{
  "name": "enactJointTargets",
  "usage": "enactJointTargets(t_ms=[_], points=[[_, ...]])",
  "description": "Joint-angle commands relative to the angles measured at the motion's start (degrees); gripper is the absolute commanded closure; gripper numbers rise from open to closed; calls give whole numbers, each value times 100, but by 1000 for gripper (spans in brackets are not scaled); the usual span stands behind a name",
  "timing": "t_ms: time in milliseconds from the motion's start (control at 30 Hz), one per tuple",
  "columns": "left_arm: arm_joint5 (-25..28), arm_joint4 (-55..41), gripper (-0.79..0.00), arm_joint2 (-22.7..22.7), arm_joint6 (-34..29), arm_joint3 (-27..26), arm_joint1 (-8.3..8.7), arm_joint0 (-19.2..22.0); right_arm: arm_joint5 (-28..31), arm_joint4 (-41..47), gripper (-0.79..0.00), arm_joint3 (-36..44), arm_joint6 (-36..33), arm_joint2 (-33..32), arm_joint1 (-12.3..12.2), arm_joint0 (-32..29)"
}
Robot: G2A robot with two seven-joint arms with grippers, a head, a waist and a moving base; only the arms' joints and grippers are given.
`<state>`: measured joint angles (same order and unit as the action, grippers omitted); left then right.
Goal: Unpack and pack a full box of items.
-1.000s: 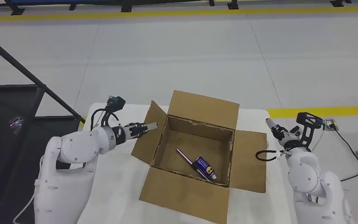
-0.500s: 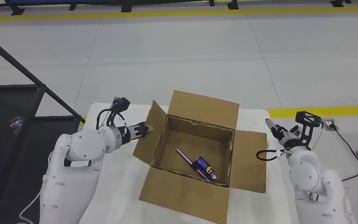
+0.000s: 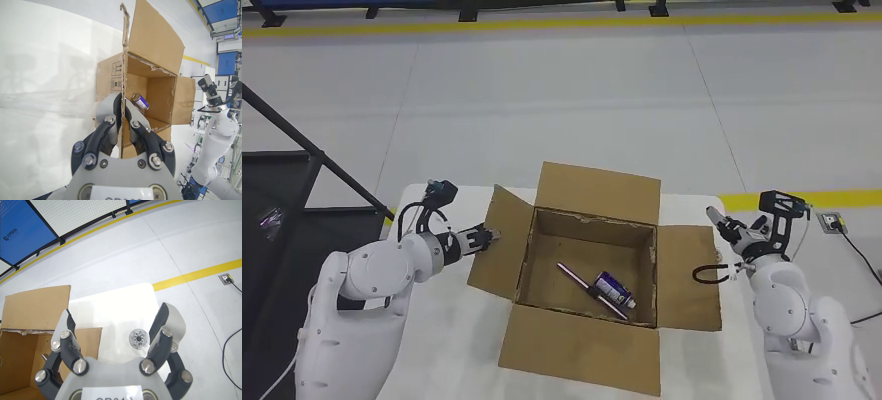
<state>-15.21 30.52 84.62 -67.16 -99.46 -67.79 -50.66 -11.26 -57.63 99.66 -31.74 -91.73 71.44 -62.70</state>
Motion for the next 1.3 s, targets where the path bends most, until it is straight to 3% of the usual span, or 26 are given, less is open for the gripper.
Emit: enactJointTargets(t_ms=[0, 700, 933, 1067, 1233, 1267], points=[[38, -18, 0, 91, -11, -40, 29, -99, 33, -32, -785, 23, -71, 41, -4, 37], [441, -376, 0, 1236, -77, -466, 314, -1150, 99, -178, -785, 176, -424, 389, -3, 245], [550, -548, 0, 1420, -10, -408, 384, -1254, 736, -537, -785, 482, -413, 742, -24, 107], [598, -657, 0, 1454, 43, -347, 418, -1223, 1208, -875, -785, 628, -735, 979, -52, 141], [650, -739, -25, 1437, 81, -251, 460, -1164, 1397, -1381, -785, 804, -1117, 1547, -33, 285], [669, -752, 0, 1433, 90, -228, 469, -1150, 1441, -1438, -785, 839, -1201, 1677, -24, 322]])
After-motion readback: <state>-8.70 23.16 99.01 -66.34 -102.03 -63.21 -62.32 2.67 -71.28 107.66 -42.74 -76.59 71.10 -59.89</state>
